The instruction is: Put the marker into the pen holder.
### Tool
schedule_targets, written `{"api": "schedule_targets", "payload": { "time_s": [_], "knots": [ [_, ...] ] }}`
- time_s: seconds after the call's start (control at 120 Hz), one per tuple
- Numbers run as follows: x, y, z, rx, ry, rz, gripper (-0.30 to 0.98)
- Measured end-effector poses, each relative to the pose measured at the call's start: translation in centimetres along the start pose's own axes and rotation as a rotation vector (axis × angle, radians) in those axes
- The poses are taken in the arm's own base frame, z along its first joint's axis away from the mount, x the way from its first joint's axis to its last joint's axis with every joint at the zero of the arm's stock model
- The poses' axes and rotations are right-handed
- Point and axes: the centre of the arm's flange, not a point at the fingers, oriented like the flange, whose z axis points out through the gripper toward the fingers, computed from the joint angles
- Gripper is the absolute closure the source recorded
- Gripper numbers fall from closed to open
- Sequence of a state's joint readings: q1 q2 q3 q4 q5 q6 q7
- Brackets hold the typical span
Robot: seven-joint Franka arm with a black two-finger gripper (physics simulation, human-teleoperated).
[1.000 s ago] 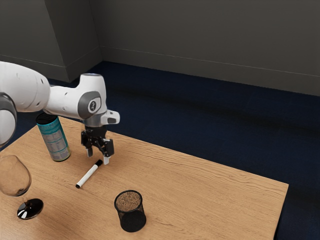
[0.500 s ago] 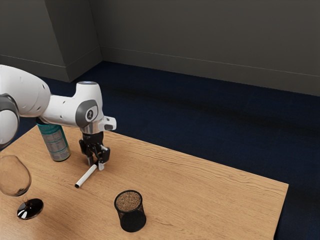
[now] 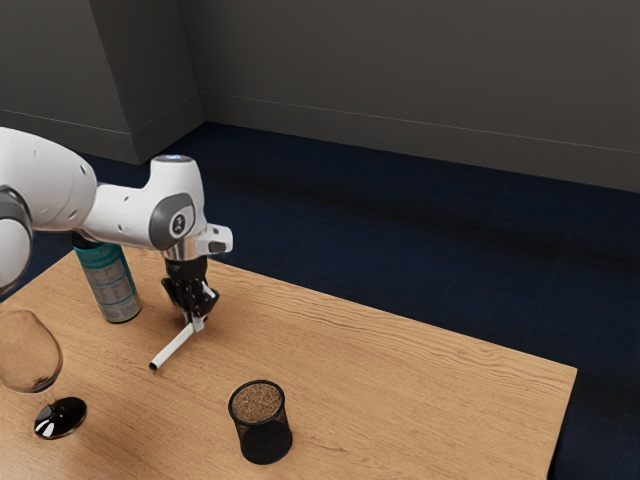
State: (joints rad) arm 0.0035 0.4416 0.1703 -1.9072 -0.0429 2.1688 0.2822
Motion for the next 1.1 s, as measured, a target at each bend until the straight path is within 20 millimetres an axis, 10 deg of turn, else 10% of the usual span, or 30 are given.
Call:
{"api": "schedule_targets", "payload": {
  "time_s": [0.267,0.642,0.9,1.1],
  "knots": [
    [1.1,2.6,-5.7,0.02,0.106,0.034,0.79],
    [-2.4,13.0,-19.4,-0.105,0.296,0.102,0.79],
    [-9.7,21.1,-17.3,-0.212,0.141,0.137,0.79],
    [-12.3,21.3,-14.1,-0.227,0.051,0.043,0.78]
  ]
}}
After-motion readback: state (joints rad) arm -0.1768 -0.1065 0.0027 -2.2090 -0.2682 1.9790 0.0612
